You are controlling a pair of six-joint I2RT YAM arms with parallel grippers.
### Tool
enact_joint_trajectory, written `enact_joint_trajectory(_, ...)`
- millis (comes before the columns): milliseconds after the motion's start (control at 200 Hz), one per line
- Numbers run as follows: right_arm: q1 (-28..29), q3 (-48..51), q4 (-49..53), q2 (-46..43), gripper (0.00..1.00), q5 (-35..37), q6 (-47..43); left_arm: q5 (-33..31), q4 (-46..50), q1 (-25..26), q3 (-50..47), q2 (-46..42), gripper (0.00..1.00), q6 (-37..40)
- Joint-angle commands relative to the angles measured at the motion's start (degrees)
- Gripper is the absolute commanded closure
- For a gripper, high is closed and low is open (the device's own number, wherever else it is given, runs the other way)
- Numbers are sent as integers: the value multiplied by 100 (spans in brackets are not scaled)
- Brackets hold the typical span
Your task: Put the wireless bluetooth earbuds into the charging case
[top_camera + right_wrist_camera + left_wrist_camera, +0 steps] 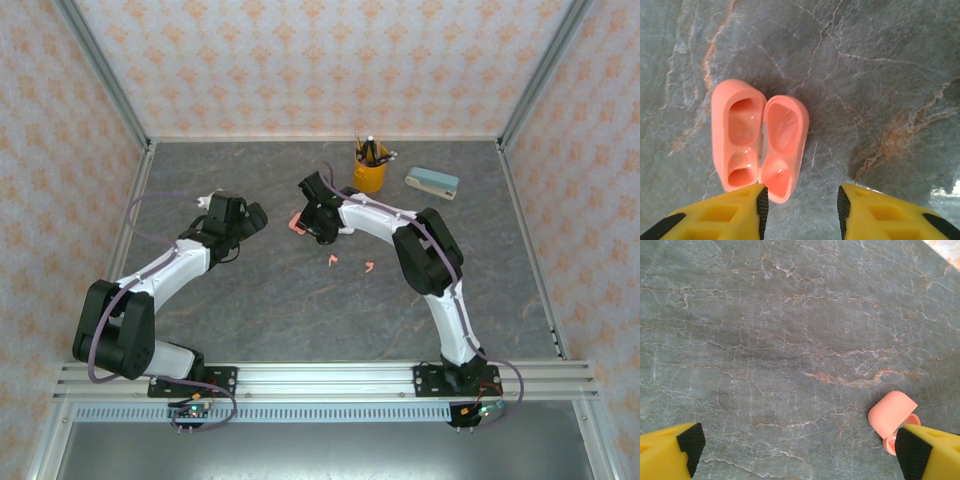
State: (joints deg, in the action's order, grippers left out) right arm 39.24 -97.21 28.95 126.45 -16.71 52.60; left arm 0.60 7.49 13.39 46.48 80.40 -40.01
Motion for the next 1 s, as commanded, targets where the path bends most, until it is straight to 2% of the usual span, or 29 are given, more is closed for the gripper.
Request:
enact_joint_trajectory(0,48,-342,474,213,59,298,-121,53,56,-62,82,-112,0,142)
enact_joint_trajectory(646,110,-1616,1718,994,67,519,-701,291,-177,-124,-33,-216,0,73)
enact_joint_trajectory(811,109,-1836,1920,1188,74,526,-833,310,-163,-123,-51,-268,0,69)
enact_joint_trajectory(996,110,-1695,1922,1105,90,498,-1102,375,-150,-122,-60,-327,0,81)
